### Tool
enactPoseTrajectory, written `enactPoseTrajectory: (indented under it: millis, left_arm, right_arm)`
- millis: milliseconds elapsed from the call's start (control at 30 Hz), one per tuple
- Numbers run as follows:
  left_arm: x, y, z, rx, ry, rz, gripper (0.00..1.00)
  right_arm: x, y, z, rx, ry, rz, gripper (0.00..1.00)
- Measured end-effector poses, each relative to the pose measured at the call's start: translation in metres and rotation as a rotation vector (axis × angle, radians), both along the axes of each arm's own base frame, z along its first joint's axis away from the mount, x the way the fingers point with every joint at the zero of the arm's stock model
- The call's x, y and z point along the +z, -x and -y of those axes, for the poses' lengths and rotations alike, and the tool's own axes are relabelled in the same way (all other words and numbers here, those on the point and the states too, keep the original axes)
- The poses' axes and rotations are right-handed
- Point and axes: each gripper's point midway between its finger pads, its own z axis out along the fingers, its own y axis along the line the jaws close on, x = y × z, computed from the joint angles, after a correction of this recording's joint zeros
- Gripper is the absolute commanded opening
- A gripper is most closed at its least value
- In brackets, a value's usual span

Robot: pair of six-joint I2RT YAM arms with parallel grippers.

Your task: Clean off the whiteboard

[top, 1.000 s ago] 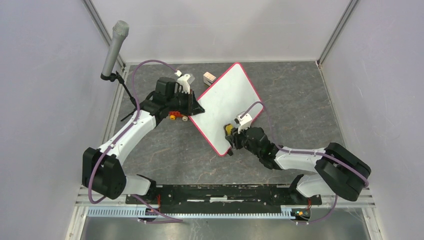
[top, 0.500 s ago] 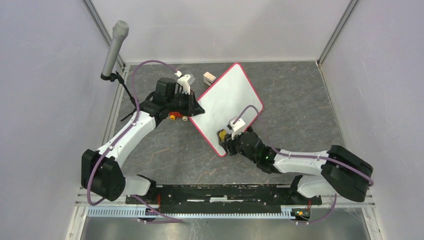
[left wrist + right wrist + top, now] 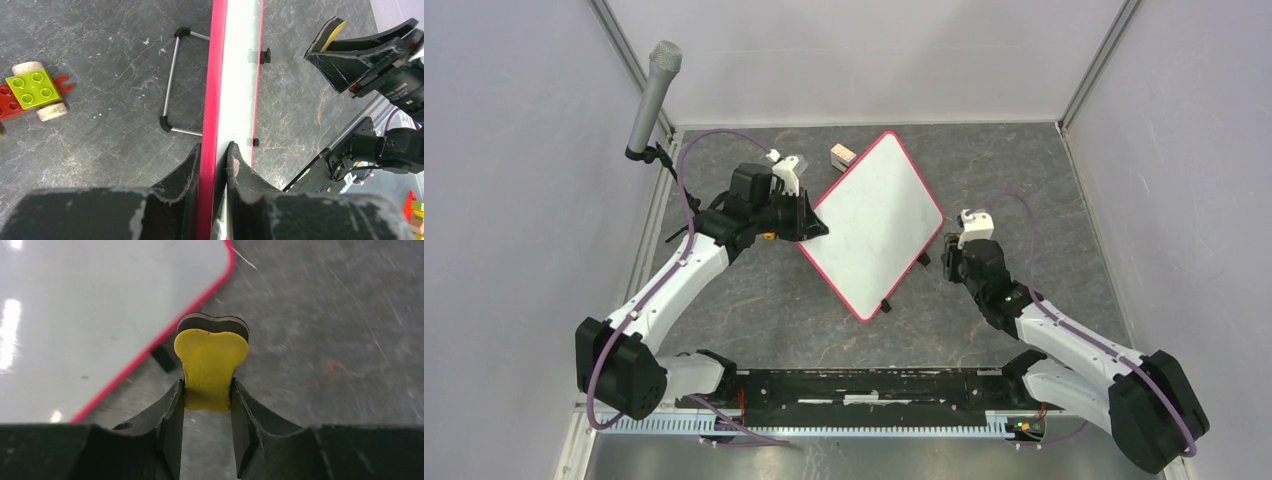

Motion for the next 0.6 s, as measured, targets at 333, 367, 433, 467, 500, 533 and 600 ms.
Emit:
enactPoseTrajectory:
  millis: [333,367,433,467,500,533,600]
  left_arm:
    - [-0.004,-0.002,-0.004,0.029,-0.014,-0.009,0.36]
    - [-0.008,-0.003,-0.007,0.045,-0.03,-0.01,0.39]
    - [-0.013,-0.004,-0.013,0.071,-0.054,-0.008,0.44]
    - [-0.015,-0.005,-0.016,0.085,-0.07,-0.001,0.47]
    - [-0.017,-0.005,-0.02,0.094,-0.084,0.004,0.51]
    - [-0.019,-0.005,-0.027,0.116,-0.112,0.014,0.53]
    - [-0.022,-0.002,-0.038,0.153,-0.15,0.026,0.57]
  right_arm:
    - [-0.057,0.029,0.086,-0.261,0.076,-0.269,0.31]
    - [-0.063,0.033,0.091,-0.277,0.08,-0.299,0.31]
    - [-0.072,0.041,0.095,-0.282,0.089,-0.353,0.32]
    - [-0.077,0.045,0.095,-0.275,0.092,-0.379,0.33]
    - [-0.08,0.049,0.092,-0.262,0.088,-0.399,0.4]
    - [-0.08,0.05,0.09,-0.251,0.081,-0.406,0.46]
    - [-0.081,0.051,0.083,-0.218,0.057,-0.417,0.97]
